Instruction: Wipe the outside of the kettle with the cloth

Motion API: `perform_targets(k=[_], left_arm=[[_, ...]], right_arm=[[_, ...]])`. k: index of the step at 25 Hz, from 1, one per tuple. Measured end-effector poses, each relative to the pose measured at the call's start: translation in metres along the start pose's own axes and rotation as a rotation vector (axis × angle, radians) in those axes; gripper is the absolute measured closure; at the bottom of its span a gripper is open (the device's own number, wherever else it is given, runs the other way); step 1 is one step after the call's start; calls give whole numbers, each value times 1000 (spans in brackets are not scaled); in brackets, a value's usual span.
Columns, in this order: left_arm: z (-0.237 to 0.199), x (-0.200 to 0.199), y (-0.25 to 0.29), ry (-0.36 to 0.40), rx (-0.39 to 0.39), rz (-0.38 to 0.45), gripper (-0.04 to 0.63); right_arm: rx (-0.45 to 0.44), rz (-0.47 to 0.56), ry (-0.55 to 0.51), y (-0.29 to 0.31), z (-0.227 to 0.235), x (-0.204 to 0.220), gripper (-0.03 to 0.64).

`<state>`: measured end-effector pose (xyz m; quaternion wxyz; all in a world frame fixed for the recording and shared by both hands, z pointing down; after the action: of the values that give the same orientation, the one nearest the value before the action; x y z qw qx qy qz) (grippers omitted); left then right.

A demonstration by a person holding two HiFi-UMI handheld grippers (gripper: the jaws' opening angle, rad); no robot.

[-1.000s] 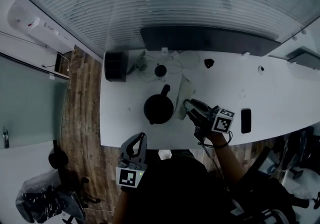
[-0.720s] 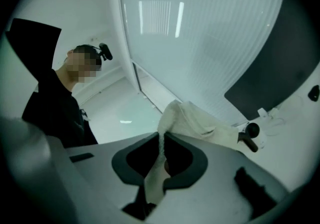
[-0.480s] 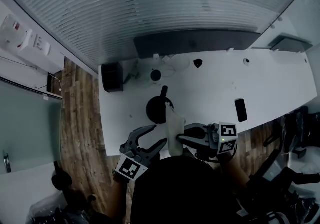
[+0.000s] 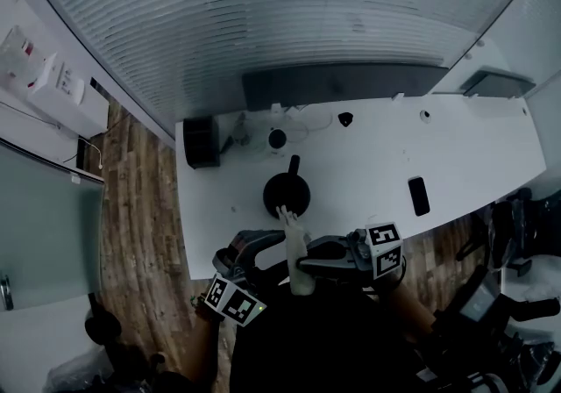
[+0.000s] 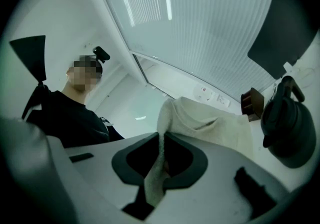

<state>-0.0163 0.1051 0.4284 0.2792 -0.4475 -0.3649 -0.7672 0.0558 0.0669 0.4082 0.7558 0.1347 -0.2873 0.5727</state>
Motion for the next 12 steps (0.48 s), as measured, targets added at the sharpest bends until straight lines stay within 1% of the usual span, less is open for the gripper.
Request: perform_targets(k=[2, 5, 7, 8, 9, 12], left_arm=[[2, -3, 0, 51, -11, -11, 333], [2, -3, 0, 99, -48, -18, 344], [1, -2, -1, 116, -74, -20, 426], [1, -1, -1, 115, -85, -16, 465], [1, 0, -1, 107, -93, -9, 487], [1, 3, -1, 67, -102, 8, 509]], right_arm=[[-16, -11, 29, 6, -1, 2, 586], [-15, -8, 41, 7, -1, 0, 586], [-14, -7, 56, 7, 0, -1, 586], [-15, -9, 64, 7, 1, -2, 586], [-13, -13, 68, 8, 1, -2, 586], [4, -18, 78, 8, 2, 0, 586]])
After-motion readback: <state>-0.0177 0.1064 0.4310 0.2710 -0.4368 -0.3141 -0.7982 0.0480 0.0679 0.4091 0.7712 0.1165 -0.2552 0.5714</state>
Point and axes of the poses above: the fingertips, and each gripper's own axes: y forward along the fingers, z to its right, x out of its underside, the point moved 5 cm from there along -y, backward along the fingers, and after that the axes turned 7 degrees about x, right-handed, at the moved point
